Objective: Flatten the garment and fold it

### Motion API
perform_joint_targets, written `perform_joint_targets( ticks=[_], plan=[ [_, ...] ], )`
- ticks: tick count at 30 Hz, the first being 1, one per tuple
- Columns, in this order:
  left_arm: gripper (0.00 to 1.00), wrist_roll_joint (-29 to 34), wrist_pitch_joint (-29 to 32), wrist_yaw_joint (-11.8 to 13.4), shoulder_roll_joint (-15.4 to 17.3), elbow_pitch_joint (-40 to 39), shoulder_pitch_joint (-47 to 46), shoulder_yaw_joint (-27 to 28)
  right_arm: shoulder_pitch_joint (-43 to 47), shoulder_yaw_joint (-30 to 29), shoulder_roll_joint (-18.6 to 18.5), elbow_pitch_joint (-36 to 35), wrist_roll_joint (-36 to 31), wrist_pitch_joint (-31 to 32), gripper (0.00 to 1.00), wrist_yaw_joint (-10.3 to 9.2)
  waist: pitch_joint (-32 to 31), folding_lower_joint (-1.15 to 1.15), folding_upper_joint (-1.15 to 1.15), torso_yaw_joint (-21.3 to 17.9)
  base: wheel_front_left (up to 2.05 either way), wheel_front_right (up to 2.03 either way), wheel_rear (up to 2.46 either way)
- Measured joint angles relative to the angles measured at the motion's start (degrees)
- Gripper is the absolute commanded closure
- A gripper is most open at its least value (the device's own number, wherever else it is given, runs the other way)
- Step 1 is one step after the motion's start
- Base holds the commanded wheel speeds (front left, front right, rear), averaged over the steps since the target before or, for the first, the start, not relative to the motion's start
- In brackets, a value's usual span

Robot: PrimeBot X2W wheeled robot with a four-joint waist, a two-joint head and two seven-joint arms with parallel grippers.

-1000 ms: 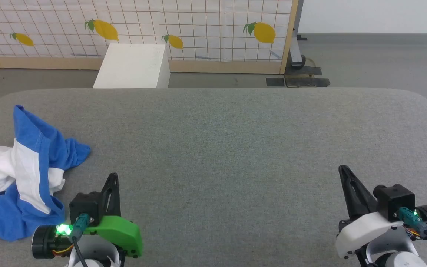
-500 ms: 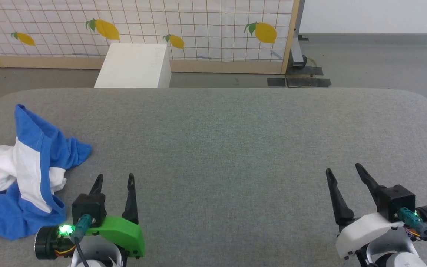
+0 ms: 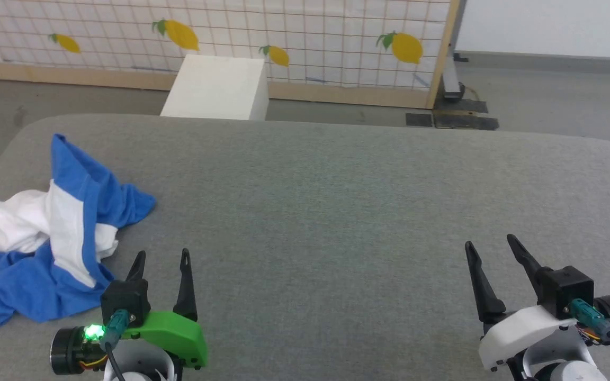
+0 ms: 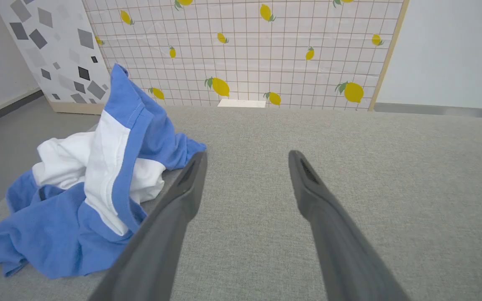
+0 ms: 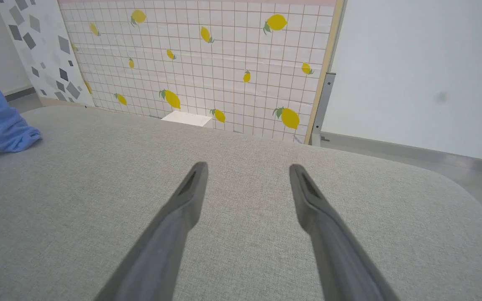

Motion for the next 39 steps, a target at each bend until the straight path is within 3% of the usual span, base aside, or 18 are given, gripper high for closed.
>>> perform_joint_targets(
  ticks=[39],
  plan=[
    [0.0,-4.1,-4.7,5.0,0.8,2.1,0.0,-0.6,-0.1,2.8,0.0,3.0,2.8,-3.5,0.0,0.0,0.1,0.0,0.0,13.4,0.0,0.0,0.0]
  ],
)
